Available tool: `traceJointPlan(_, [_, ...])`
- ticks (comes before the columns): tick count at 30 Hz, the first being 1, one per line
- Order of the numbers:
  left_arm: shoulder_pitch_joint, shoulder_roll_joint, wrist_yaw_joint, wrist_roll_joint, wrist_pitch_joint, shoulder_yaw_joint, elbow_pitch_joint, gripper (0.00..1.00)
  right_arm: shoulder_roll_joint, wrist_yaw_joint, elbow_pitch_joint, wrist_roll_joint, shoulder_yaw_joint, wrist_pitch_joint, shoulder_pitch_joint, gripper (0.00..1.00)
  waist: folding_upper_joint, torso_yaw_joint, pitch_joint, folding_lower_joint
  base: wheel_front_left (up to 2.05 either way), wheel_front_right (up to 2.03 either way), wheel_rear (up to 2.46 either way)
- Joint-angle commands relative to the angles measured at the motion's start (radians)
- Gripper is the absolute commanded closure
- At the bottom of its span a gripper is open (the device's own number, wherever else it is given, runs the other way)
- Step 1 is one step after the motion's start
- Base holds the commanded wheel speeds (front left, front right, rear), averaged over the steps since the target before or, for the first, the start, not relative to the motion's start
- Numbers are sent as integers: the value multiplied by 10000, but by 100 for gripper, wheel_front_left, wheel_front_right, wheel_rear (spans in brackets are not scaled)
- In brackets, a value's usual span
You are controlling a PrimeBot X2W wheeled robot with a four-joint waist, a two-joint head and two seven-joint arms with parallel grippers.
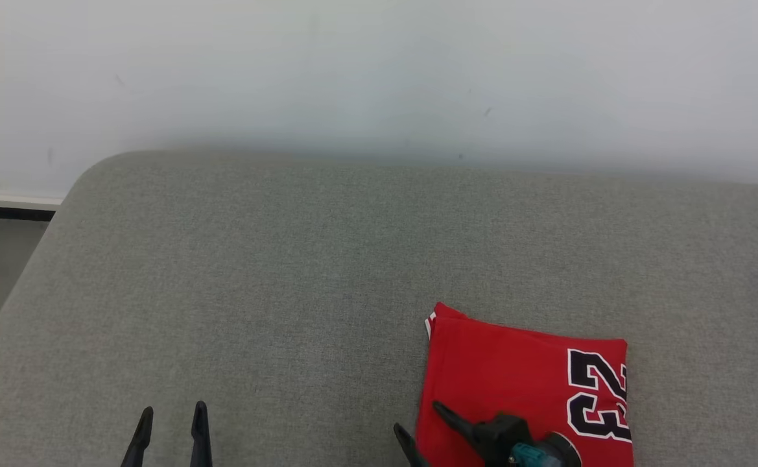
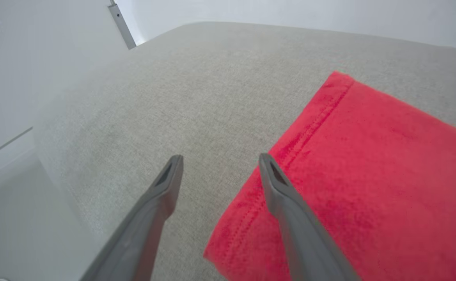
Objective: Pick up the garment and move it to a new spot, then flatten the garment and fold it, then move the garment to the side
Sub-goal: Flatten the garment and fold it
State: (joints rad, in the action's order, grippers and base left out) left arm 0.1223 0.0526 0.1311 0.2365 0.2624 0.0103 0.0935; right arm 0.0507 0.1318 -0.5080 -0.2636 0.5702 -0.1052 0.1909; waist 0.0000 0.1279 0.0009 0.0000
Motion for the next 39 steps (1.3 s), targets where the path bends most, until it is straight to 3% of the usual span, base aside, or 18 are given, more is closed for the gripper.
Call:
traceJointPlan(1, [100,-2,-10,-10,28,22,-18,0,-3,-29,110,-59,-62,-84,3,0,0,-118,-70,0,0,0,0])
traceJointPlan(15, [156,-24,-12,18,28,510,-466,0,64,-29,3116,1197,-3478,-8,-1112,0,0,-1383,-414,0,0,0,0])
traceJointPlan(21, [21,-25,-12,-100,28,594,-395,0,189,-27,4110,1415,-4389,-151,-1441,0,0,-1732,-395,0,0,0,0])
traceJointPlan(29, [-121,-28,-12,-203,28,683,-214,0,903,-27,3981,792,-4795,-265,-1462,0,0,-1797,-422,0,0,0,0])
traceJointPlan(39, [25,-29,-12,-266,28,1206,15,0,1617,-29,2657,-356,-4656,-749,-1388,0,0,-1646,-495,0,0,0,0])
